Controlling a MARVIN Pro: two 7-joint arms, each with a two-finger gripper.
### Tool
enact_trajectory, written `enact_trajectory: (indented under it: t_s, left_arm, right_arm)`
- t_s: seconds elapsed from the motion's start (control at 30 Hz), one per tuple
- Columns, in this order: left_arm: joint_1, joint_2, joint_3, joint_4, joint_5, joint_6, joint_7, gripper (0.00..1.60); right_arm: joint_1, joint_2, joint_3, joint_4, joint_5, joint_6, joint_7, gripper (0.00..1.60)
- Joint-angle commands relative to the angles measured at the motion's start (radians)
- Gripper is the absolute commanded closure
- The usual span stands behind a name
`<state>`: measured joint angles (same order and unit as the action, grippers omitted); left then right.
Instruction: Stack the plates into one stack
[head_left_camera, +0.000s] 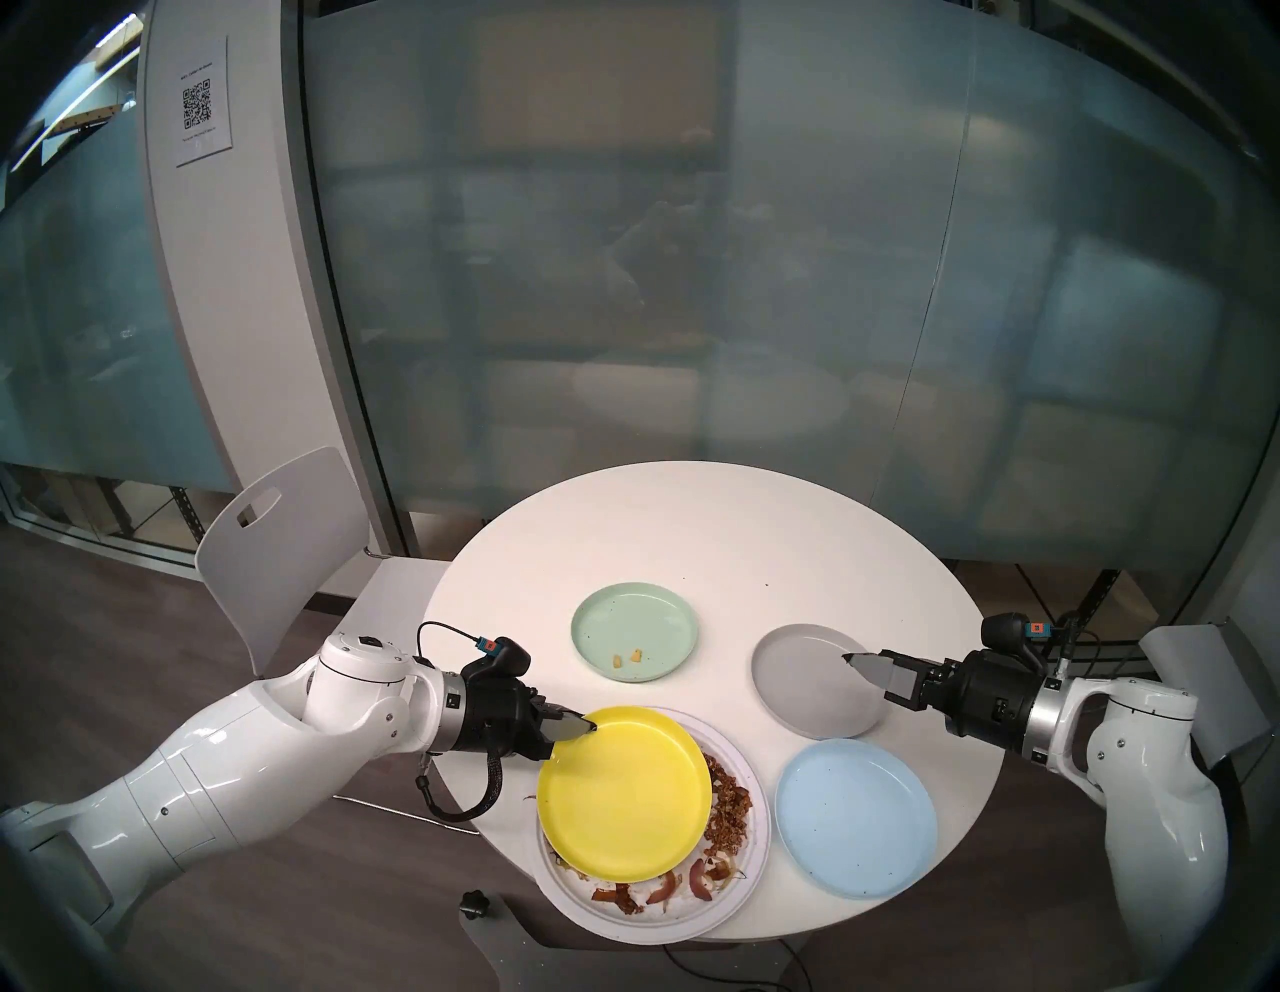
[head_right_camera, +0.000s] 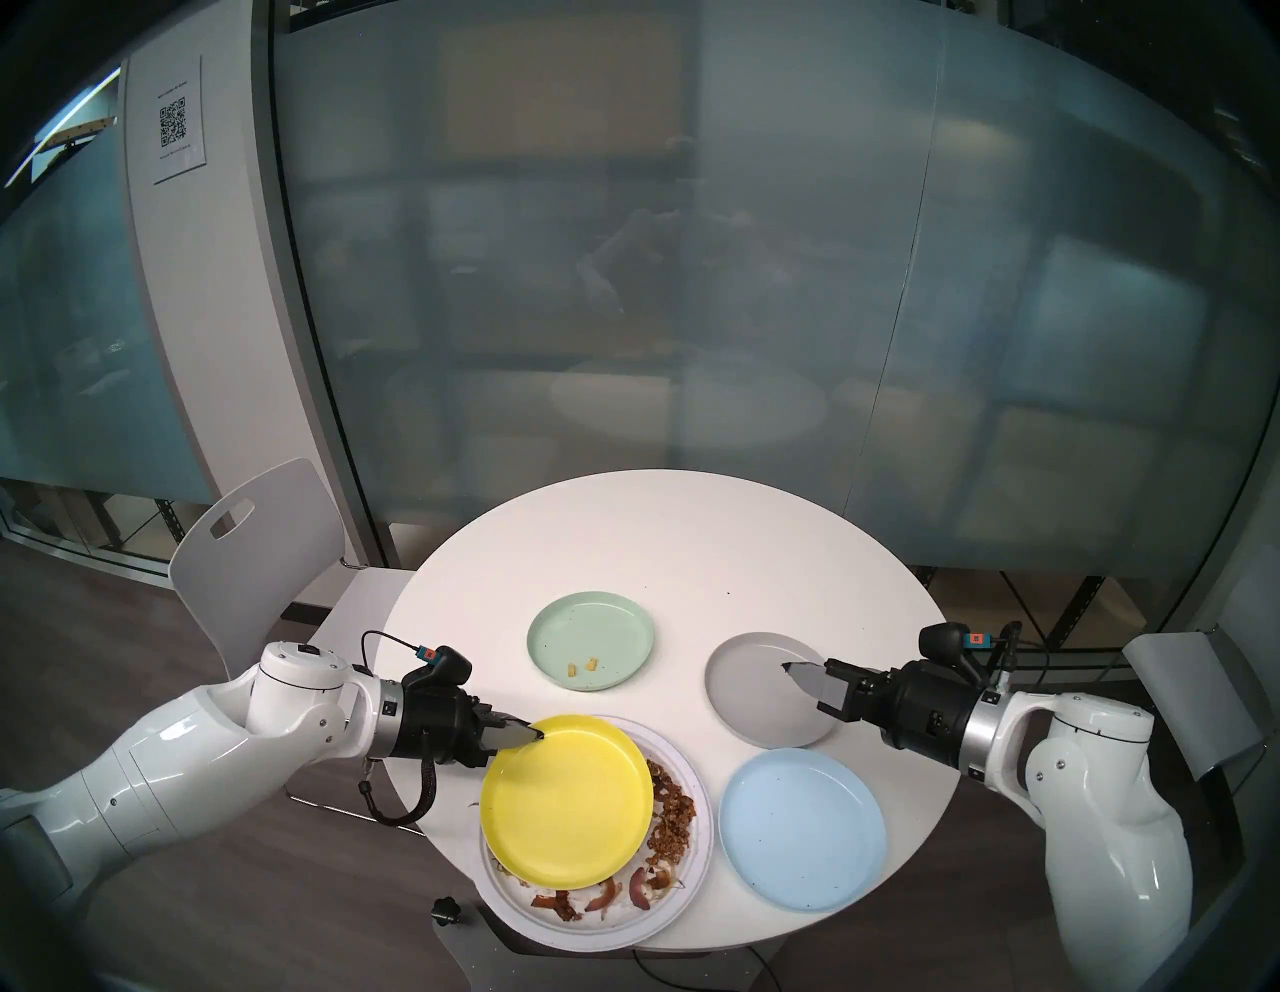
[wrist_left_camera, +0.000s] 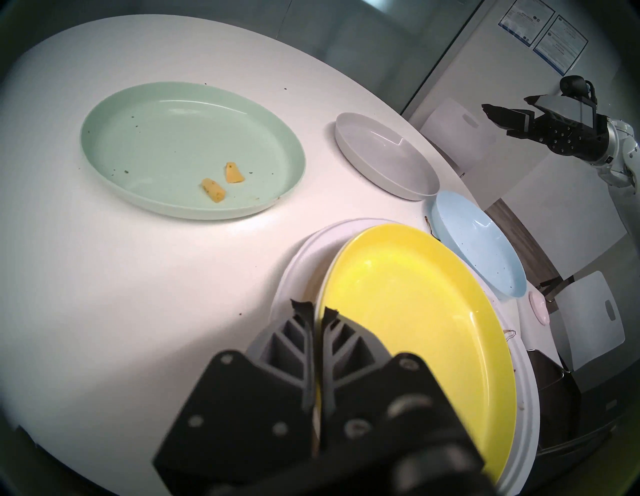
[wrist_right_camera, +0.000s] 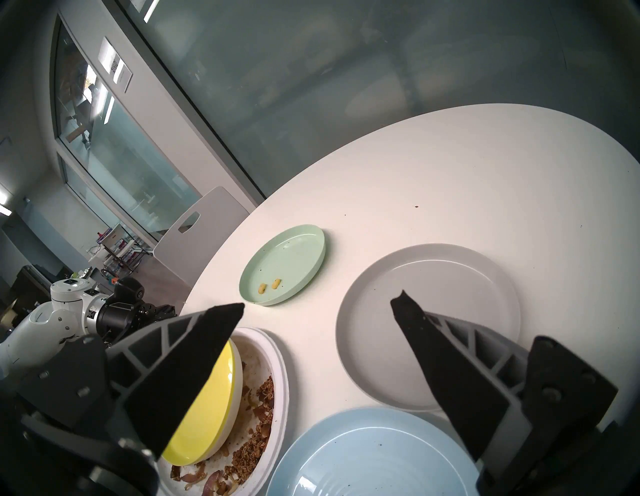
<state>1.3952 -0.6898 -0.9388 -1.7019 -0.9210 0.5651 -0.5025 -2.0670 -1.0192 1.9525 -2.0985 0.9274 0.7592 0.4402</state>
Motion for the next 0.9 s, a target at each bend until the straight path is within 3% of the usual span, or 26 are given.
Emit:
enact_trajectory:
  t_s: [0.0,0.03,0.07,0.2,0.23,0.4,0.43,0.7,0.77,0.87]
  left_arm:
    - [-0.014,-0.004,-0.005,-0.021,0.000,-0.006,-0.010,1.00]
    - [-0.014,-0.004,-0.005,-0.021,0.000,-0.006,-0.010,1.00]
    - [-0.020,0.002,-0.004,-0.024,0.004,-0.005,-0.021,0.81]
    - [-0.020,0.009,-0.007,-0.030,0.003,-0.006,-0.029,0.65]
    - [-0.020,0.011,-0.009,-0.032,0.003,-0.006,-0.031,0.31]
    - [-0.021,0.033,-0.020,-0.048,0.006,-0.017,-0.040,0.23]
    - [-0.021,0.033,-0.026,-0.044,0.004,-0.021,-0.035,0.14]
    - [-0.091,-0.047,-0.058,0.074,-0.028,0.008,0.020,0.19]
    - [-0.110,-0.070,-0.062,0.100,-0.037,0.020,0.032,0.31]
    - [-0.143,-0.100,-0.056,0.139,-0.033,0.032,0.041,0.26]
  right_arm:
    - [0.001,0.002,0.000,-0.015,0.000,0.000,0.001,0.00]
    - [0.001,0.002,0.000,-0.015,0.000,0.000,0.001,0.00]
    - [0.001,0.002,0.000,-0.014,0.000,0.000,0.001,0.00]
    - [0.002,0.002,0.000,-0.014,0.000,0.000,0.001,0.00]
    - [0.001,0.002,0.000,-0.014,0.000,0.000,0.001,0.00]
    - [0.002,0.002,0.000,-0.014,0.000,0.000,0.001,0.00]
    - [0.002,0.002,0.000,-0.014,0.000,0.000,0.001,0.00]
    - [0.002,0.002,0.000,-0.013,0.000,0.000,0.001,0.00]
    - [0.002,0.002,0.000,-0.013,0.000,0.000,0.001,0.00]
    - [0.002,0.002,0.000,-0.013,0.000,0.000,0.001,0.00]
